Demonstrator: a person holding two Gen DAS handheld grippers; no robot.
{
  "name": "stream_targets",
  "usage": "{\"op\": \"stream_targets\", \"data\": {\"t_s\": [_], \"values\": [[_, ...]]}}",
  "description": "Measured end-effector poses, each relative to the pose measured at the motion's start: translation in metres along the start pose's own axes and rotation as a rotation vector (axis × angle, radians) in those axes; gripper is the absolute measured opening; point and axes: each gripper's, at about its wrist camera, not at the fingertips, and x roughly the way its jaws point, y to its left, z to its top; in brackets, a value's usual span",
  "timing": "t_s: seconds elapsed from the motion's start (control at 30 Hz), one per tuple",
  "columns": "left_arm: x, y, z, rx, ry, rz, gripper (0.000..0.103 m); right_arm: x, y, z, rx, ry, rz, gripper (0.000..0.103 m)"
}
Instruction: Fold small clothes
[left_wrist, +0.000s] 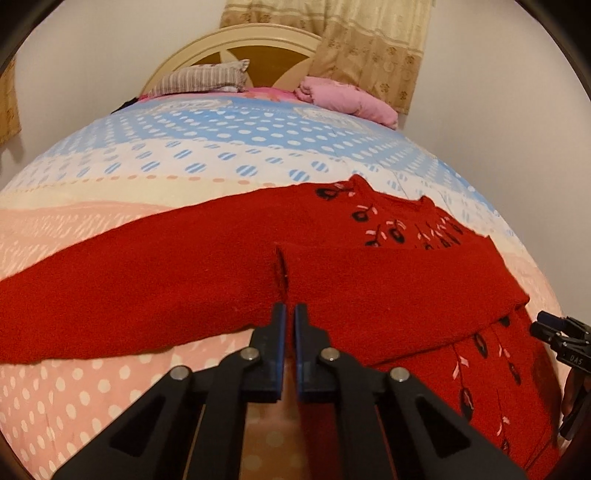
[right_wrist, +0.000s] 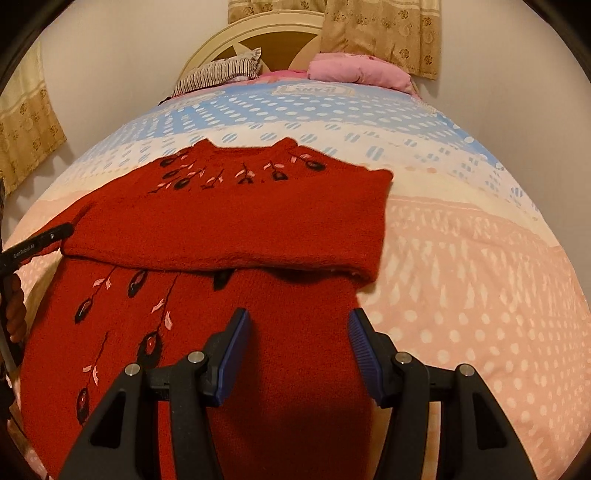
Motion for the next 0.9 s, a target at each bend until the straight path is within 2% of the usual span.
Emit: {"op": "stream_targets", "data": {"t_s": [0.17, 0.33, 0.43, 0.47, 0.53, 0.57, 0.6, 0.67, 0.7, 0.8, 0.9], "values": [[-0.003, 0.005, -0.004, -0.006, -0.008, 0.019, 0.002, -0.009, -0.01, 0.022, 0.011, -0.04, -0.027, 0.056], [0.007, 0.003, -0.007, 0.011, 0.022, 0.035, 0.002, 0.007, -0.008, 0.043, 0.002, -0.061, 0.016, 0.056], [0.007, 0.002, -0.008, 0.018, 0.022, 0.049, 0.002, 0.047, -0.009, 0.041, 0.031, 0.087, 0.018, 0.056], [0.006, 0.003, -0.008, 0.014, 0.019, 0.061, 0.003, 0.056, -0.003, 0.037, 0.007, 0.11, 0.003, 0.056], [0.004, 0.007, -0.009, -0.002, 0.02, 0.056, 0.006, 0.052, 0.013, 0.037, -0.094, 0.084, -0.054, 0.056], [0.003, 0.01, -0.01, -0.014, 0.023, 0.061, 0.016, 0.047, 0.017, 0.04, -0.112, 0.09, -0.072, 0.056], [0.003, 0.011, -0.01, -0.023, 0.026, 0.068, 0.036, 0.043, 0.018, 0.043, -0.105, 0.086, -0.07, 0.056], [-0.002, 0.017, -0.012, -0.051, 0.009, 0.082, 0.056, 0.029, 0.023, 0.054, -0.077, 0.05, -0.015, 0.056], [-0.004, 0.017, -0.011, -0.058, -0.001, 0.087, 0.059, 0.027, 0.03, 0.058, -0.091, 0.044, -0.004, 0.056], [-0.014, 0.018, -0.013, -0.059, -0.021, 0.081, 0.059, 0.036, 0.055, 0.066, -0.166, 0.053, 0.008, 0.056], [-0.027, 0.022, -0.016, -0.049, -0.037, 0.093, 0.065, 0.074, 0.09, 0.061, -0.199, 0.188, 0.115, 0.056]]}}
